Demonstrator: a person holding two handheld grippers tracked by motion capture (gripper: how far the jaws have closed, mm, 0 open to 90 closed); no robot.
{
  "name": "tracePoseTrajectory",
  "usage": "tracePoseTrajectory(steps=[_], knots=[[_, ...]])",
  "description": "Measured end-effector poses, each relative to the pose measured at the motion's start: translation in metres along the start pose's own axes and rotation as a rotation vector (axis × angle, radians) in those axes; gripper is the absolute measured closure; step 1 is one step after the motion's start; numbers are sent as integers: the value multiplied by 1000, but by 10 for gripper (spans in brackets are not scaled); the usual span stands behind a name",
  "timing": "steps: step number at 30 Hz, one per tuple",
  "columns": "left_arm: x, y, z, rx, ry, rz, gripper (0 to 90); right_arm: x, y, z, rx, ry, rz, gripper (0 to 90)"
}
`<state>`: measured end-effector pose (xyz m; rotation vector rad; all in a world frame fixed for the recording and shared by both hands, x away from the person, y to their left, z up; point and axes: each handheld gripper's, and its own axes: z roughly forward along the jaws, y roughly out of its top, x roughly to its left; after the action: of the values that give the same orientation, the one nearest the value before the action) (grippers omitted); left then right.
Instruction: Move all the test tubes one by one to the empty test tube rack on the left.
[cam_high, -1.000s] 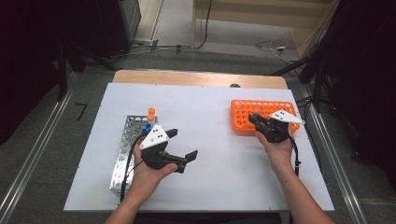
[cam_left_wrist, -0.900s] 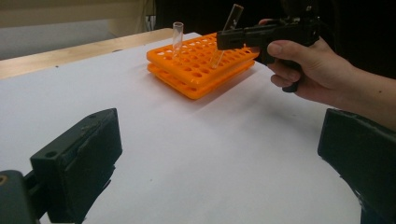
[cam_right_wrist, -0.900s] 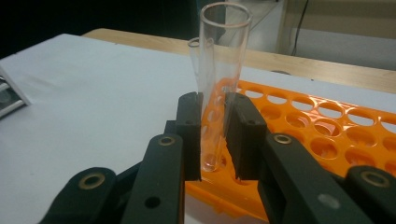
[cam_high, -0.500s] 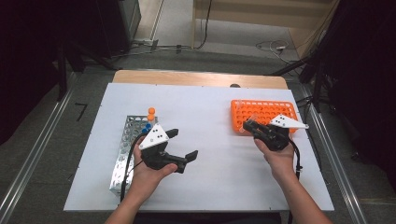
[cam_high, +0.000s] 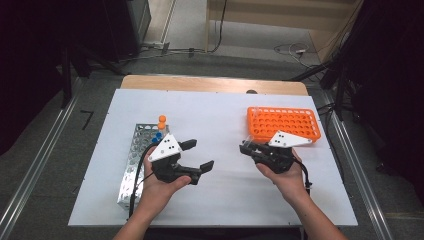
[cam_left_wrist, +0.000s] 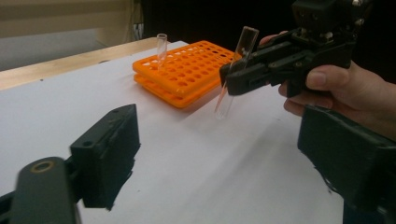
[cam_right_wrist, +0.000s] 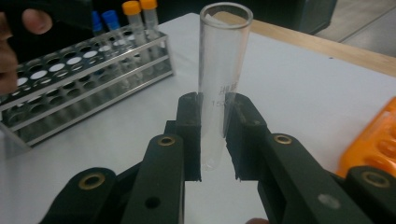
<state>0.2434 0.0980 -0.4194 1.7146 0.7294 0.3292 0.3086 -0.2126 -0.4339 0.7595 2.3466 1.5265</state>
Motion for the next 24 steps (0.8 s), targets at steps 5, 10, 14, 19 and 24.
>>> tracePoseTrajectory(steps=[5, 10, 14, 19, 24], knots=[[-2, 1, 0, -1, -19, 7, 205, 16, 2, 8, 19, 57, -30, 736], [-5, 1, 1, -4, -34, 12, 262, 30, 3, 14, 29, 101, -44, 736], [-7, 2, 2, 3, -61, 24, 356, 41, 4, 19, 40, 133, -60, 736], [-11, 2, 6, 21, -107, 42, 492, 52, 5, 23, 55, 170, -79, 736], [-14, 2, 10, 40, -131, 59, 585, 63, 6, 27, 70, 203, -99, 736]])
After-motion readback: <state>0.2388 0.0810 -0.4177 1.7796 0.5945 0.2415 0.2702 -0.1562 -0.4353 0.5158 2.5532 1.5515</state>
